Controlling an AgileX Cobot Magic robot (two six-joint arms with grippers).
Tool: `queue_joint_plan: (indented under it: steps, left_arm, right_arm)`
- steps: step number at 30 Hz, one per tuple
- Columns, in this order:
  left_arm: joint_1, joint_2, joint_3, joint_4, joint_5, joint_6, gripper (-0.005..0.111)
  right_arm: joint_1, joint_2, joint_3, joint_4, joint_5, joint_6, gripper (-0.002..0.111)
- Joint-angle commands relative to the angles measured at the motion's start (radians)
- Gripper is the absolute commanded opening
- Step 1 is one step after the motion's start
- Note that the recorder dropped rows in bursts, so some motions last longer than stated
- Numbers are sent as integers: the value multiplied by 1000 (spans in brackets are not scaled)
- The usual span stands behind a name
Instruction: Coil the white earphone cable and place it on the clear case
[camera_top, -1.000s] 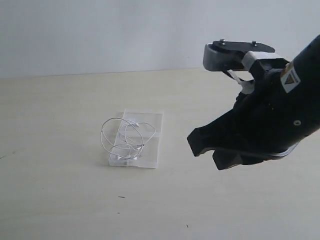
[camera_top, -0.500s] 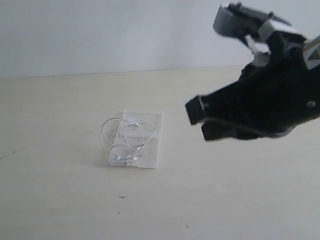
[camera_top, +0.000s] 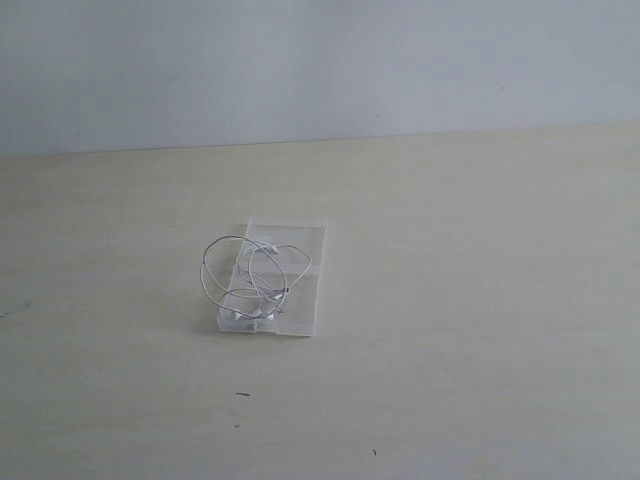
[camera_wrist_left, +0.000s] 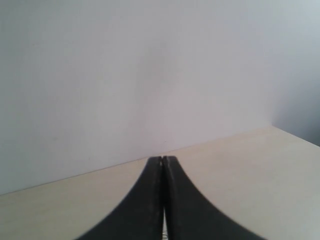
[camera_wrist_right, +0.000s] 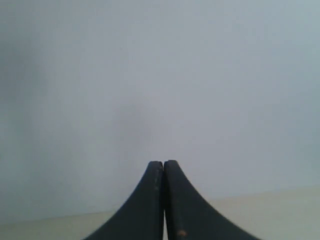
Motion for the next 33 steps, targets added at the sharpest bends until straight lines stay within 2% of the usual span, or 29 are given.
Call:
queue_joint_plan:
  steps: [1,4,8,17,20,28,33]
  left_arm:
    - [-1,-4,4,-8,5,4,0]
    - [-1,-4,4,-8,5,4,0]
    - [-1,-4,4,-8,5,4,0]
    - [-1,-4,4,-8,5,4,0]
    - [-1,-4,4,-8,5,4,0]
    - [-1,-4,4,-8,5,4,0]
    - [-1,-4,4,-8,5,4,0]
  right_arm:
    - [-9,-32,190,-17,-123,-24,0]
    - [-9,-32,314,-19,-285,-56,0]
    - [-9,-32,427,-51,-377,-56,0]
    - [-9,-77,522,-72,-377,-56,0]
    - [-9,-115,522,-72,-302,-99,0]
    - [-10,-115,522,-72,-241,-98,0]
    - [-55,-115,522,-74,-136,-37,0]
